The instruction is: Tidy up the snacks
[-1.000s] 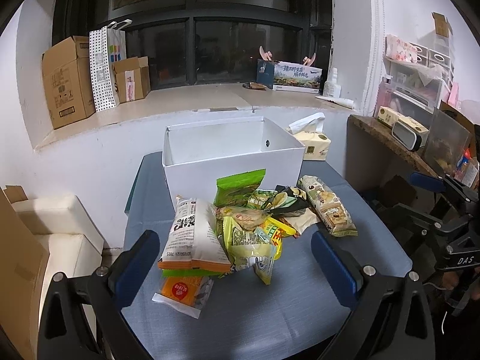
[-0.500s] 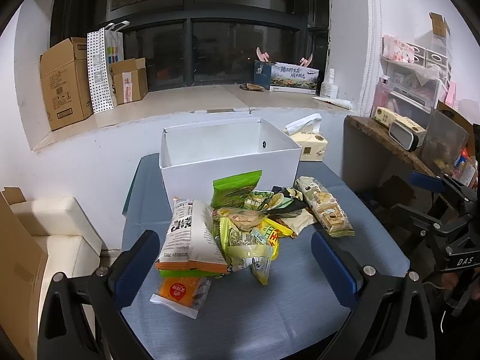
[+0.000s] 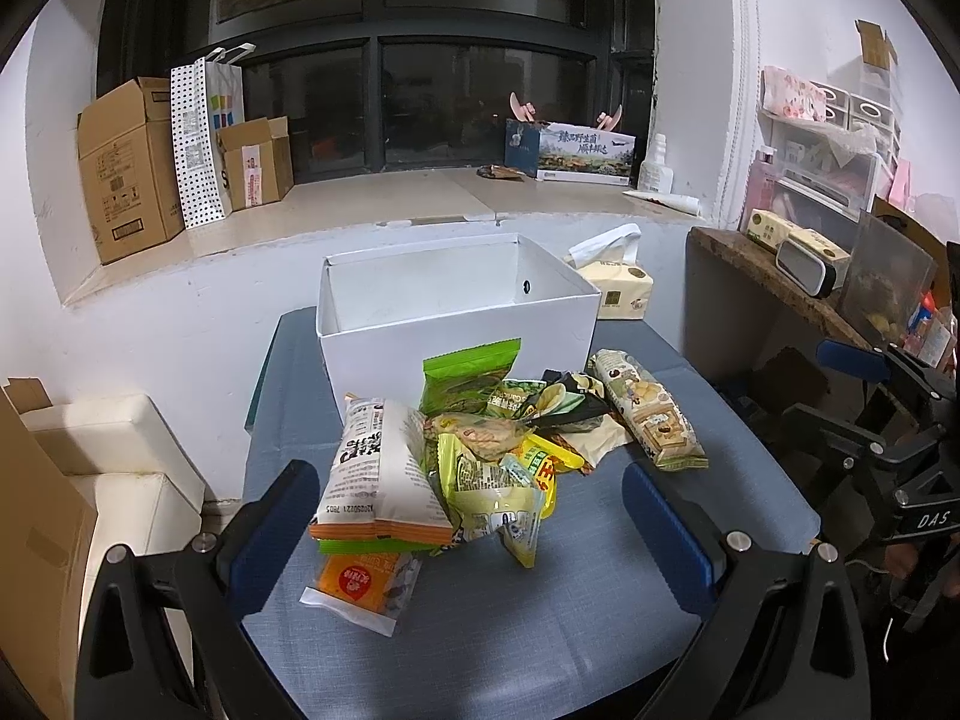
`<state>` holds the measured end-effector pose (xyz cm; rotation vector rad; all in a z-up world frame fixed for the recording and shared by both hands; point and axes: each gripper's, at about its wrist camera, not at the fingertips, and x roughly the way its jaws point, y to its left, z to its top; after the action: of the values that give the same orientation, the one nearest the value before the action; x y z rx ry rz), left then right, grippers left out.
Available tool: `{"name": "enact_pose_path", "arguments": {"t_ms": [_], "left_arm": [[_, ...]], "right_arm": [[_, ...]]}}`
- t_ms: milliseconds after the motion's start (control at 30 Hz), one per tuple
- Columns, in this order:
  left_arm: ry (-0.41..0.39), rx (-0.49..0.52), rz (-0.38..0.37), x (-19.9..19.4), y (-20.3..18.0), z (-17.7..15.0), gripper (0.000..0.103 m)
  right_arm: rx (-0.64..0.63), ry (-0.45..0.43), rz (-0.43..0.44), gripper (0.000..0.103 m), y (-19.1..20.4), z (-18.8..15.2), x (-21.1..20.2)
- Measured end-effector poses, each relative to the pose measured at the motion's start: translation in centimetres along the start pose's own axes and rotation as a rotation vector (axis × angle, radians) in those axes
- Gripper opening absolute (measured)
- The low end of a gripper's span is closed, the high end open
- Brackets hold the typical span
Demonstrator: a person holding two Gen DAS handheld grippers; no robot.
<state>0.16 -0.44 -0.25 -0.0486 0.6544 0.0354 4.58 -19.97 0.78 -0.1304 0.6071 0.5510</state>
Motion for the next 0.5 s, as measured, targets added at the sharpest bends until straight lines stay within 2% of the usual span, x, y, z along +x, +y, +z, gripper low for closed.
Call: {"name": "enact_pose_path", "arguments": {"t_ms": [500], "left_arm": [[0.003, 0.003, 0.004, 0.16, 0.05, -0.28, 0.103]], "right_arm": [[0.000, 0.003, 0.000, 0.103, 0.02, -0.08, -0.05]]}}
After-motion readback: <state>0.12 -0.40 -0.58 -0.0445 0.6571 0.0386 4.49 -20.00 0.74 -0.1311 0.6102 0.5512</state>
